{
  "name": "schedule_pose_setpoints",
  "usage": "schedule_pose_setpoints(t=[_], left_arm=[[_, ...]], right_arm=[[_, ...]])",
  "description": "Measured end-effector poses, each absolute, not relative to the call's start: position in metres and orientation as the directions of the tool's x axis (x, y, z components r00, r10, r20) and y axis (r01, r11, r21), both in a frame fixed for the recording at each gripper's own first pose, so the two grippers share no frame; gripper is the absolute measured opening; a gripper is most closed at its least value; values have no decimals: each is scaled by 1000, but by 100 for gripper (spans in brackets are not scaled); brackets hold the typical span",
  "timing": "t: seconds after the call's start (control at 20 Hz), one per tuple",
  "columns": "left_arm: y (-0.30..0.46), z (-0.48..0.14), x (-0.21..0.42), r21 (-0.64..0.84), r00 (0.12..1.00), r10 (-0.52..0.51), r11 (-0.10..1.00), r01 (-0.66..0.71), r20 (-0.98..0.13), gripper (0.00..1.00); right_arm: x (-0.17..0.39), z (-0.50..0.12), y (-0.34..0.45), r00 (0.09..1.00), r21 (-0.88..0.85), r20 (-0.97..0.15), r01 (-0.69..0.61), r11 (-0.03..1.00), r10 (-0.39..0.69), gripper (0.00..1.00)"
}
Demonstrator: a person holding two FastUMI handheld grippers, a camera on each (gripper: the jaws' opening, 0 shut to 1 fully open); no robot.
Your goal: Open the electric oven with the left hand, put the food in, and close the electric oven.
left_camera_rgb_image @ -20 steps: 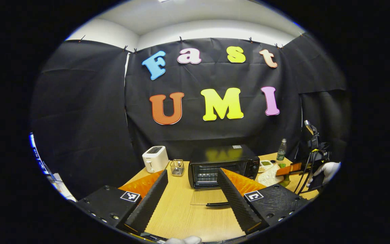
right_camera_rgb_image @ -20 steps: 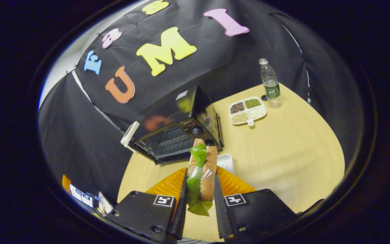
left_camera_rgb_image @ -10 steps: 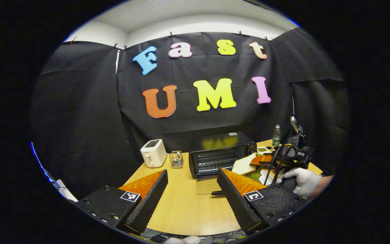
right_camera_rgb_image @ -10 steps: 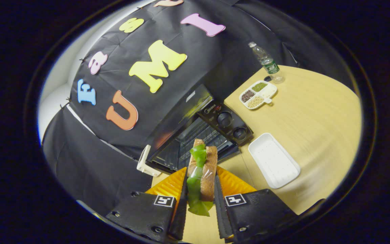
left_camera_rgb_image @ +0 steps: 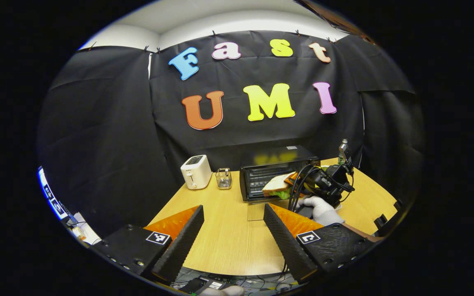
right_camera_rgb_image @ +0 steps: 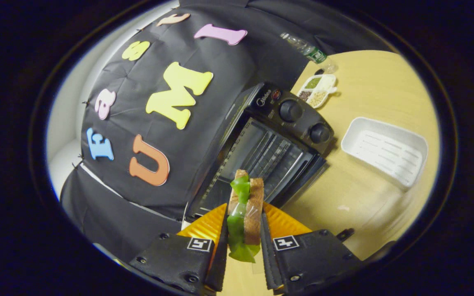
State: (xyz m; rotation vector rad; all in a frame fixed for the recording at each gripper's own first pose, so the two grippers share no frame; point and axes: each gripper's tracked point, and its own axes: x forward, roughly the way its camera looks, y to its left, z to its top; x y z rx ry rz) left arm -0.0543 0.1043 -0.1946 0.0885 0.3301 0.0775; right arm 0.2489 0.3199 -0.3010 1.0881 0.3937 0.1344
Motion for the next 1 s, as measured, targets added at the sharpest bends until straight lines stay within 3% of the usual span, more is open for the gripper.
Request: schedule_pose_setpoints(t=[0.35, 0.5, 0.55, 0.6, 0.65, 0.75, 0.8, 0.85, 0.9, 1.0], left_arm=[[111, -209, -51, 90, 932, 93, 994, -66, -350, 96], [112, -222, -49, 86, 922, 92, 994, -64, -376, 96], [112, -224, -47, 81, 920, 92, 995, -65, -381, 96], [113, -225, -45, 74, 919, 90, 995, -66, -384, 96], [113, -226, -43, 71, 919, 89, 995, -66, -384, 96], [114, -225, -39, 73, 920, 88, 995, -65, -382, 96], [113, -226, -38, 71, 920, 86, 995, -64, -382, 96], [113, -225, -36, 66, 921, 85, 996, -64, -381, 96], [113, -225, -33, 61, 921, 82, 996, -64, -381, 96], [115, -225, -30, 47, 923, 80, 997, -67, -377, 96]], right_arm=[[306, -319, 335, 941, 898, -248, 135, 419, 229, 40], [333, -324, 331, 949, 884, -253, 146, 444, 190, 41], [338, -328, 332, 949, 884, -258, 155, 441, 183, 31], [344, -328, 332, 951, 888, -255, 158, 432, 177, 31], [349, -332, 332, 952, 884, -260, 167, 437, 163, 41], [354, -337, 333, 947, 854, -283, 176, 490, 153, 41], [353, -343, 333, 940, 827, -307, 186, 530, 149, 47], [352, -349, 327, 931, 790, -341, 211, 576, 128, 41], [352, -356, 324, 923, 757, -369, 228, 613, 113, 61], [349, -354, 322, 919, 711, -380, 216, 669, 107, 76]])
